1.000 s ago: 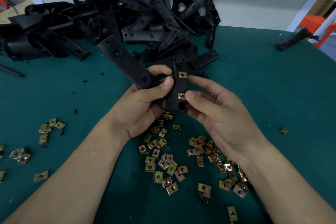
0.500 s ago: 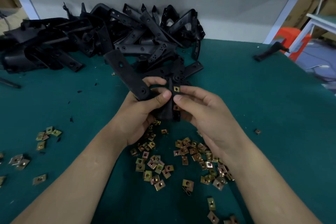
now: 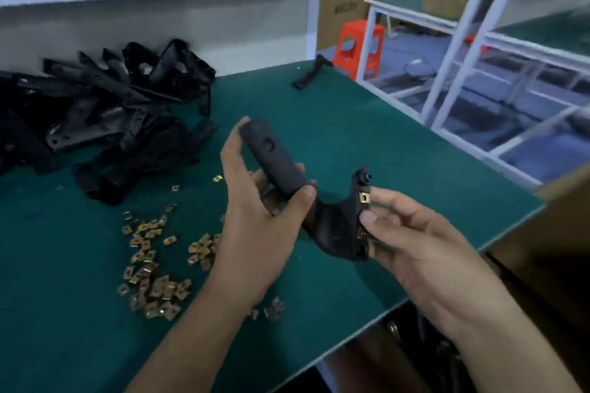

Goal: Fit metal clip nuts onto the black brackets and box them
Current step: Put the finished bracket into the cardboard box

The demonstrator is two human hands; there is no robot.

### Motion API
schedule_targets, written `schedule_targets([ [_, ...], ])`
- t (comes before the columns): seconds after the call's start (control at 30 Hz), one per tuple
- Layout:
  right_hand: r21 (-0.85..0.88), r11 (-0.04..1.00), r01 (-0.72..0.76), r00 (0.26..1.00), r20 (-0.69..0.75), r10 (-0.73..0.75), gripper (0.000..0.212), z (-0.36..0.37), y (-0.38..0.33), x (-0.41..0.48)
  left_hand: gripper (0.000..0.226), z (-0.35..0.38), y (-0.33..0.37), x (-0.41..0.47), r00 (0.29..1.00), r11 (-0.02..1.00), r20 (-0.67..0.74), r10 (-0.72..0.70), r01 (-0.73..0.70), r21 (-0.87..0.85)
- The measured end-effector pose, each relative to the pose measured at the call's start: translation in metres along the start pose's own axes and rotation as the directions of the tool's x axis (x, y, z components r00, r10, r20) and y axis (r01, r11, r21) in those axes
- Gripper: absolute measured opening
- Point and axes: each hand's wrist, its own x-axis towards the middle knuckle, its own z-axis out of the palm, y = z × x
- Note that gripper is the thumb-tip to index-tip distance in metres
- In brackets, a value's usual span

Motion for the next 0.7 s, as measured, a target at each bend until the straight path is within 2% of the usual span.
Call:
schedule_targets([
  [0.1, 0.039, 0.998, 0.038, 0.983, -0.178, -0.031, 0.034, -0.052, -0.006, -0.054, 0.093, 0.061, -0.003, -0.022, 0.990, 0.991, 0.123, -0.072, 0.085, -0.102],
  [0.17, 0.055, 0.997, 0.056, 0.948, -0.317, -0.036, 0.031, -0.087, -0.008, -0.089, 0.081, 0.095, -0.011, -0.037, 0.967, 0.979, 0.214, -0.134, 0.163, -0.123],
  [0.3, 0.008, 1.000, -0.013, 0.851, -0.524, 0.016, 0.026, -0.143, -0.006, -0.154, 0.055, 0.155, -0.038, -0.066, 0.875, 0.936, 0.392, -0.284, 0.342, -0.086],
  [0.47, -0.167, 0.971, -0.170, 0.701, -0.713, 0.000, 0.031, -0.182, 0.013, -0.198, 0.051, 0.204, -0.080, -0.099, 0.734, 0.851, 0.476, -0.484, 0.521, 0.061],
  [0.6, -0.209, 0.914, -0.348, 0.625, -0.778, 0.060, 0.026, -0.202, 0.036, -0.208, 0.044, 0.214, -0.107, -0.115, 0.666, 0.819, 0.477, -0.573, 0.483, 0.311],
  [0.7, -0.253, 0.829, -0.498, 0.610, -0.782, 0.128, 0.037, -0.210, 0.052, -0.209, 0.052, 0.210, -0.121, -0.115, 0.628, 0.770, 0.481, -0.612, 0.335, 0.543],
])
